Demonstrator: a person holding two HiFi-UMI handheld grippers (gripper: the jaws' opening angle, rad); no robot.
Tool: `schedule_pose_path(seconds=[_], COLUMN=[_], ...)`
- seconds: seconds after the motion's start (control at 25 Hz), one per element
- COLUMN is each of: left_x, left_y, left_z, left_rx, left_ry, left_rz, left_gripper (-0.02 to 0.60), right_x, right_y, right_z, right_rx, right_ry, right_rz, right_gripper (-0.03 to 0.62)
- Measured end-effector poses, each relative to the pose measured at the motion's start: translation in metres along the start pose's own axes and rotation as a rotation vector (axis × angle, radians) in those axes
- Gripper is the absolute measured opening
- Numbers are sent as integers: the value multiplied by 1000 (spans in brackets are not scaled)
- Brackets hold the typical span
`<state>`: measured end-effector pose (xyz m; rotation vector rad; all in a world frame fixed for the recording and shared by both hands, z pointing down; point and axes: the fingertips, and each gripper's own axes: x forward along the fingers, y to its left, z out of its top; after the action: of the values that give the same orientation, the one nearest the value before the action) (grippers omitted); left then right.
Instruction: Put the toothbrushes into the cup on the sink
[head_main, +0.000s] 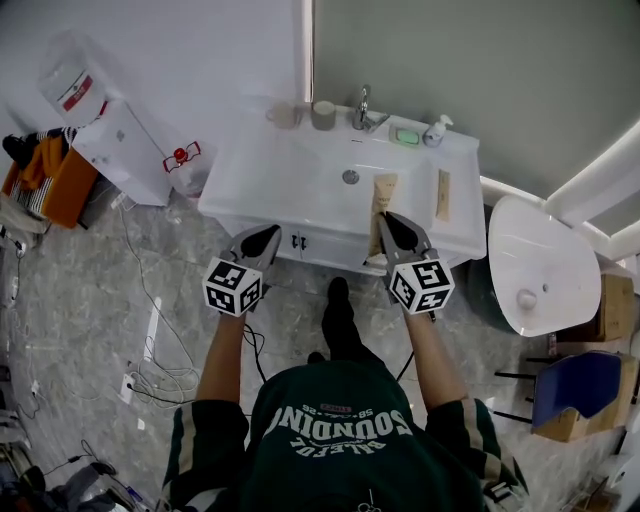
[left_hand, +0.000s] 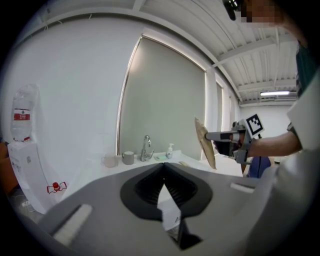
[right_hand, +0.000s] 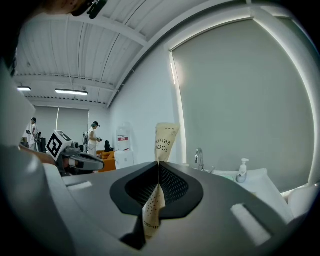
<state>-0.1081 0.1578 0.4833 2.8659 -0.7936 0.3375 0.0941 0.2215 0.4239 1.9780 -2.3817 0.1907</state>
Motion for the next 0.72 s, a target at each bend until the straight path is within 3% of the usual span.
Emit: schedule_pose_path(seconds=[0.72], left_x=[170], left_y=[126], left_z=[65], left_rx=[-21], left_ry=[30], left_rz=[58], left_gripper=[51], right_x=[213], right_y=[-105], right_z=[40], right_rx=[-1], right_ry=[8], right_rz=[125], right_gripper=[8])
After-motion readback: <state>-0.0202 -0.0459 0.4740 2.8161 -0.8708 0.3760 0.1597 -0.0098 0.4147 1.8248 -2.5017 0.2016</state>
